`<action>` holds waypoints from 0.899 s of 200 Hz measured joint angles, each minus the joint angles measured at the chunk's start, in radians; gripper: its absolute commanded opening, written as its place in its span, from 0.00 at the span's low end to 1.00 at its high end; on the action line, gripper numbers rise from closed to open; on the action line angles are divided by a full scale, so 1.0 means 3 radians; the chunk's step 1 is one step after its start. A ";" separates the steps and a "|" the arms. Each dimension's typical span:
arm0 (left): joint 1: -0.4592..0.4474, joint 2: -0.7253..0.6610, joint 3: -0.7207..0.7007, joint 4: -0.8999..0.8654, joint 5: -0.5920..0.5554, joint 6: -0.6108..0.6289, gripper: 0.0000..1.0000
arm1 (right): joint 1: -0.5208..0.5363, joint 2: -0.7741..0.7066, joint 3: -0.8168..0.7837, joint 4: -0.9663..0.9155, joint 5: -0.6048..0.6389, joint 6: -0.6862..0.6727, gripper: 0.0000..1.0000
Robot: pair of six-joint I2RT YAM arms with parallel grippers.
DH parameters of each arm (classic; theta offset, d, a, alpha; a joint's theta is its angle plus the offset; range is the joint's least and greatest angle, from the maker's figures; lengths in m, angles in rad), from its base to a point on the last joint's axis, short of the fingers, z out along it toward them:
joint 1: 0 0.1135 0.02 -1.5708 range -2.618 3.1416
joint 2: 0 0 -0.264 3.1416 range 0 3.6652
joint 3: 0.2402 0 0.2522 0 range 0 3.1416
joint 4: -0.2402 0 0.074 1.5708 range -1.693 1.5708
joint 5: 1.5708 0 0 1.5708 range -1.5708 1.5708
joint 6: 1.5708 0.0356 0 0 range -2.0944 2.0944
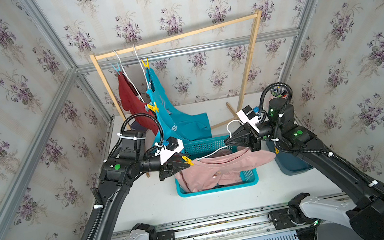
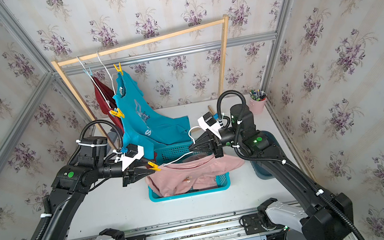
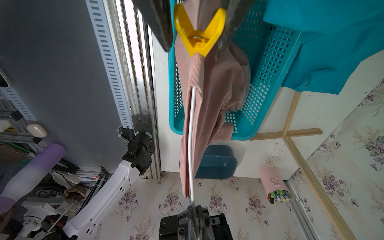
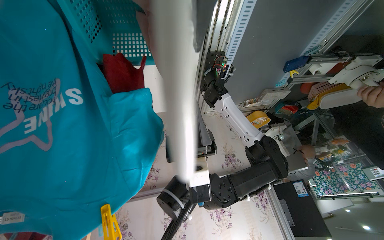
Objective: Remove the clothespins securing t-shirts to the hanger
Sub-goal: Remove the clothespin from the hanger.
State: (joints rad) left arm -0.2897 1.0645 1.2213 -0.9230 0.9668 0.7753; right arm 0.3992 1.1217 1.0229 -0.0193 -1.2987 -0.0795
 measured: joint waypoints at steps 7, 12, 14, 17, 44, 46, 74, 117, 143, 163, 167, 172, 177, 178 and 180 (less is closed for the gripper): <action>0.0000 0.0000 -0.0004 -0.0001 0.0005 0.0001 0.27 | 0.0000 0.0005 0.0000 0.0001 0.0000 0.0003 0.00; 0.0000 0.0000 -0.0004 -0.0004 0.0008 0.0001 0.24 | 0.0000 0.0011 0.0001 0.0003 0.0000 0.0004 0.00; 0.0000 0.0000 -0.0004 -0.0005 0.0008 0.0001 0.22 | 0.0000 0.0014 0.0001 0.0004 0.0000 0.0004 0.00; 0.0000 0.0000 -0.0004 -0.0005 0.0008 0.0000 0.21 | 0.0000 0.0017 0.0001 0.0004 0.0000 0.0005 0.00; 0.0000 0.0000 -0.0004 -0.0010 0.0008 0.0000 0.17 | 0.0000 0.0029 0.0000 0.0003 0.0000 0.0015 0.00; 0.0000 0.0000 -0.0004 -0.0010 0.0008 0.0000 0.16 | 0.0000 0.0029 0.0000 0.0003 0.0000 0.0015 0.00; 0.0000 -0.0001 0.0003 -0.0014 -0.0018 -0.0004 0.17 | 0.0000 0.0034 -0.0001 0.0004 0.0010 0.0014 0.00; 0.0001 -0.0069 0.0050 -0.0015 -0.0193 -0.0025 0.17 | -0.0004 0.0039 0.0043 -0.0112 0.0178 -0.0136 0.00; 0.0004 -0.0150 0.0058 -0.0014 -0.0318 -0.0027 0.16 | -0.0004 0.0034 0.0048 -0.0229 0.0314 -0.0251 0.00; 0.0004 -0.0214 0.0069 -0.0018 -0.0404 -0.0027 0.17 | -0.0006 0.0053 0.0028 -0.0249 0.0446 -0.0285 0.00; 0.0004 -0.0226 0.0074 -0.0019 -0.0421 -0.0028 0.17 | -0.0006 0.0067 0.0022 -0.0248 0.0458 -0.0282 0.00; 0.0004 -0.0242 0.0081 -0.0019 -0.0440 -0.0028 0.18 | -0.0006 0.0086 0.0015 -0.0245 0.0472 -0.0280 0.00; 0.0004 -0.0257 0.0090 -0.0019 -0.0463 -0.0028 0.18 | -0.0006 0.0106 0.0005 -0.0235 0.0482 -0.0271 0.00; 0.0004 -0.0259 0.0090 -0.0018 -0.0465 -0.0029 0.18 | -0.0006 0.0112 0.0001 -0.0231 0.0484 -0.0270 0.00; 0.0004 -0.0266 0.0095 -0.0018 -0.0476 -0.0029 0.18 | -0.0006 0.0121 -0.0003 -0.0228 0.0488 -0.0270 0.00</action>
State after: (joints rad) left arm -0.2886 0.9848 1.2499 -0.9283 0.8242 0.7666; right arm 0.3973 1.1580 1.0222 -0.0875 -1.1522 -0.1604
